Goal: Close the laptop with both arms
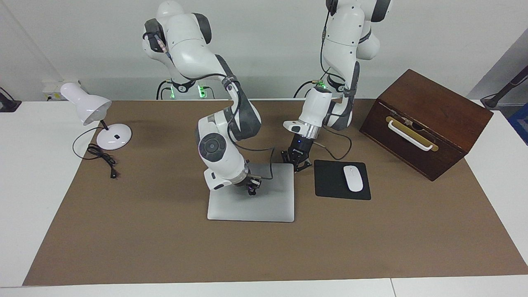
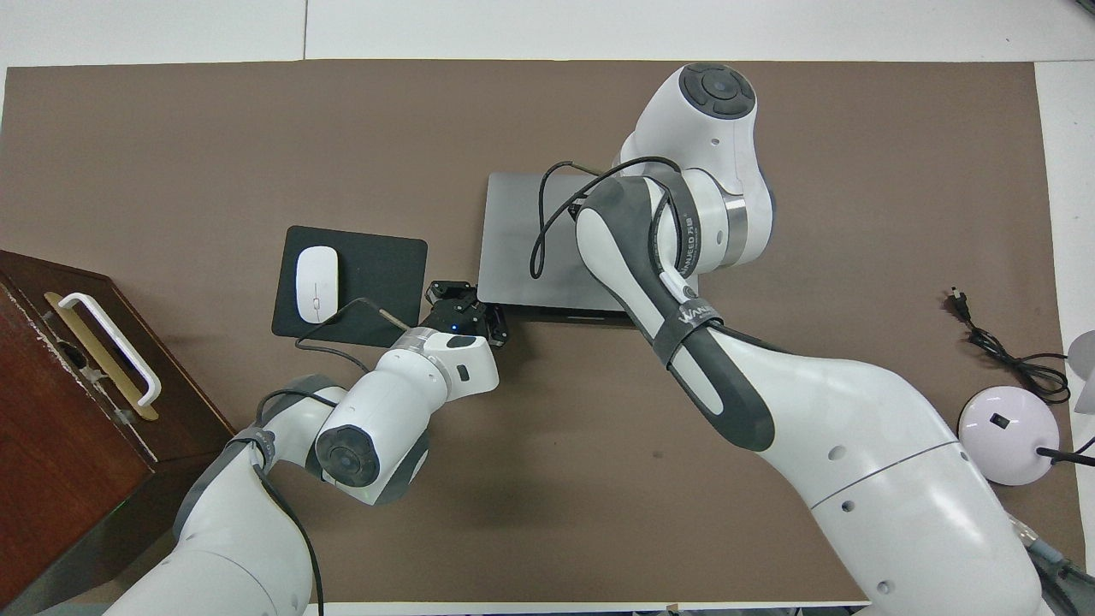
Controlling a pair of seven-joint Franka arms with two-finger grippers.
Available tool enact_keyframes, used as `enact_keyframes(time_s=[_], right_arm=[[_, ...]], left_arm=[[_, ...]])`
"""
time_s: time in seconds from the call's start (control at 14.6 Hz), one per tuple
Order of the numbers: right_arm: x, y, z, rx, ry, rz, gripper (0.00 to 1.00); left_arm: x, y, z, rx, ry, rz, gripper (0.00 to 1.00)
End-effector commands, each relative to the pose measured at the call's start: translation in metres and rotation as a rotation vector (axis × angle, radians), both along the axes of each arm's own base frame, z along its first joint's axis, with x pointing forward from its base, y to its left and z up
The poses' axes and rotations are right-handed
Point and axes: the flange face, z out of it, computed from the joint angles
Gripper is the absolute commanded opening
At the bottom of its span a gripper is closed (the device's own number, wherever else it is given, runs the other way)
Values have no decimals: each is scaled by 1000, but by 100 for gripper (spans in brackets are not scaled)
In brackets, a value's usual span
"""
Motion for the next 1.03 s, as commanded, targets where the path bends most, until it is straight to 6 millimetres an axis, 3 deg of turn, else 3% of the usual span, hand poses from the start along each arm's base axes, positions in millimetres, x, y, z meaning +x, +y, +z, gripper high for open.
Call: enact_keyframes(time_s=[0.0, 0.27, 0.48, 0.62, 0.75, 0.96], right_arm=[[-1, 2, -11, 24, 1, -32, 0], [0, 1, -1, 29, 0, -30, 0], [-2, -2, 30, 42, -9, -23, 0], [-5, -14, 68, 39, -21, -6, 0], [-6, -54, 122, 26, -70, 38, 0], [-11, -112, 205, -71, -144, 239, 0]], left_arm=[[-8, -9, -37, 40, 45, -35, 0], [-8, -8, -38, 41, 46, -35, 0], [-8, -7, -38, 41, 46, -33, 0], [-7, -6, -37, 40, 47, -29, 0], [-7, -4, -38, 39, 51, -23, 0], [-6, -2, -37, 30, 58, -8, 0]])
